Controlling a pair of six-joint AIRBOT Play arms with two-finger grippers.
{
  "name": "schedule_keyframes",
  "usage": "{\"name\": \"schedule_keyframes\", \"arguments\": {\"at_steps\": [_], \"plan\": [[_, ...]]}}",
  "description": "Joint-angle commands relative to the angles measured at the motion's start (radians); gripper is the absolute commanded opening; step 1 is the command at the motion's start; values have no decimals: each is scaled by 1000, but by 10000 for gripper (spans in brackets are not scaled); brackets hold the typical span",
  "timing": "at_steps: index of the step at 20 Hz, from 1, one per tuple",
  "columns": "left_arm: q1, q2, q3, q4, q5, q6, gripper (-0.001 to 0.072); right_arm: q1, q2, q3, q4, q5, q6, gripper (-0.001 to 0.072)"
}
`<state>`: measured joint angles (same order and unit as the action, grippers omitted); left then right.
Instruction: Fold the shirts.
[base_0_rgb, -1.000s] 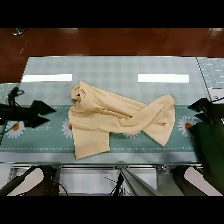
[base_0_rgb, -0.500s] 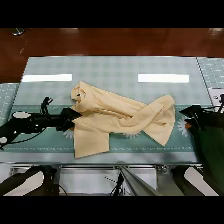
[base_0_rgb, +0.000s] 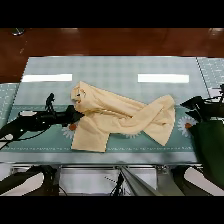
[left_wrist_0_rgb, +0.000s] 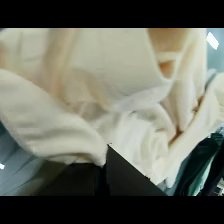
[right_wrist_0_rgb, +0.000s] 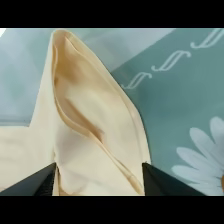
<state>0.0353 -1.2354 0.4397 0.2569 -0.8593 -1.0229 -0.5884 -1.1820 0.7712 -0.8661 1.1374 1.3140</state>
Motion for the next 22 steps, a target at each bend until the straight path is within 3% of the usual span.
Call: {"name": "schedule_keyframes", "arguments": {"at_steps": [1,9,10,11,12,17,20,22], "plan": [[-4,-2,5,-14,-16,20,26,23,-113,114,18,42,14,623],[-5,-2,5,-14,-30,19,25,263,-366,243,25,14,46,621],[-4,-2,5,-15,-32,10,25,283,-382,244,37,14,48,480],[-4,-2,5,-15,-31,-11,25,293,-386,247,50,15,38,162],[-3,-2,9,-19,-32,-19,25,299,-385,256,67,24,4,23],[35,1,290,-137,-175,-19,24,299,-310,529,83,165,10,21],[79,18,660,-264,-242,-33,24,299,-234,816,79,203,54,22],[108,26,936,-265,-243,-94,24,299,-192,1004,77,229,66,21]]}}
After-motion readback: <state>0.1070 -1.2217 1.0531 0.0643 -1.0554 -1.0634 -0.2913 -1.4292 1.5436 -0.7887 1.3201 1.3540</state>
